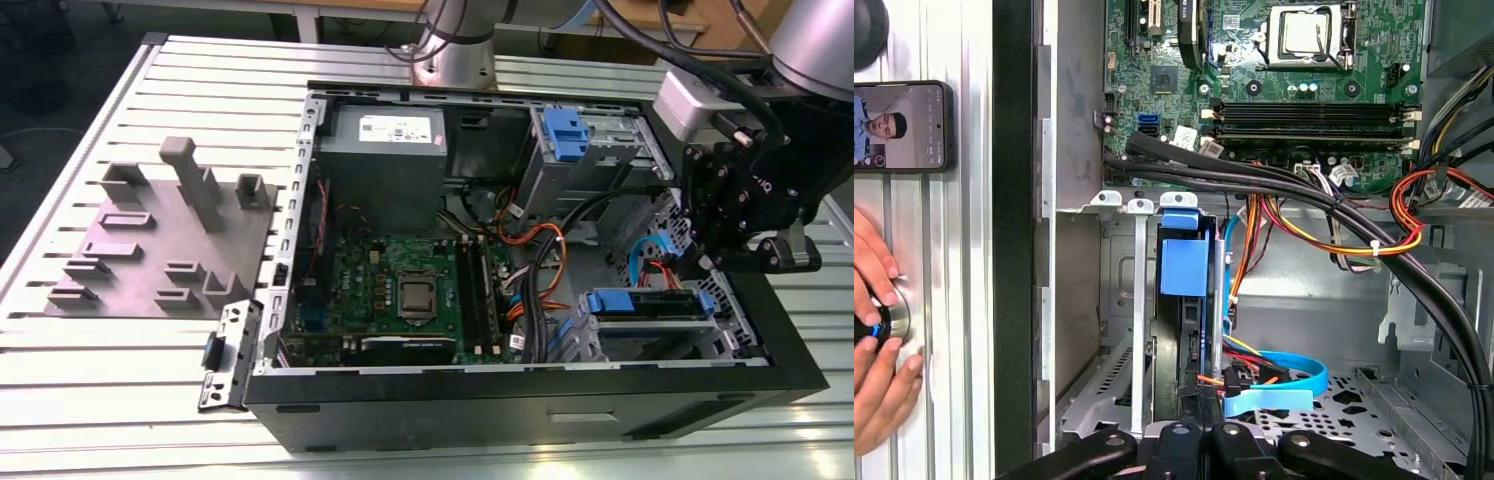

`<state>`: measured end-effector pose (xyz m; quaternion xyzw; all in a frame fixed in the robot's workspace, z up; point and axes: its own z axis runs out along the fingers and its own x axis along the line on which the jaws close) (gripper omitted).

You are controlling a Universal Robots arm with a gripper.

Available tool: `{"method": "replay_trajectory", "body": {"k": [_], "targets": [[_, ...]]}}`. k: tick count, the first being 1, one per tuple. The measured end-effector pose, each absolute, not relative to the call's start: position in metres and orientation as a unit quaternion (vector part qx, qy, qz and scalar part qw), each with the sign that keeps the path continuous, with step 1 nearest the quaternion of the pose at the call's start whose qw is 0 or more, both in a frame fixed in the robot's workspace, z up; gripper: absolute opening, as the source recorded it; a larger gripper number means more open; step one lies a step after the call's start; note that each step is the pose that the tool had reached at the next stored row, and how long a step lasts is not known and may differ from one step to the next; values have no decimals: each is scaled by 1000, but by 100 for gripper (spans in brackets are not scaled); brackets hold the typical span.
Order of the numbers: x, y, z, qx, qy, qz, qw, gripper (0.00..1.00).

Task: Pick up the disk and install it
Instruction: 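Insert the second disk wire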

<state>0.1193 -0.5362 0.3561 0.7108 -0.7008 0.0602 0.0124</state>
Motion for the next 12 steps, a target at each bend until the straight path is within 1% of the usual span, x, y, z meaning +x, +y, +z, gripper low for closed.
{"method": "replay_trajectory", "body": {"k": [7,12], "targets": [[119,-536,356,711,-701,60,12,11],[118,-536,362,711,-701,60,13,11]]}}
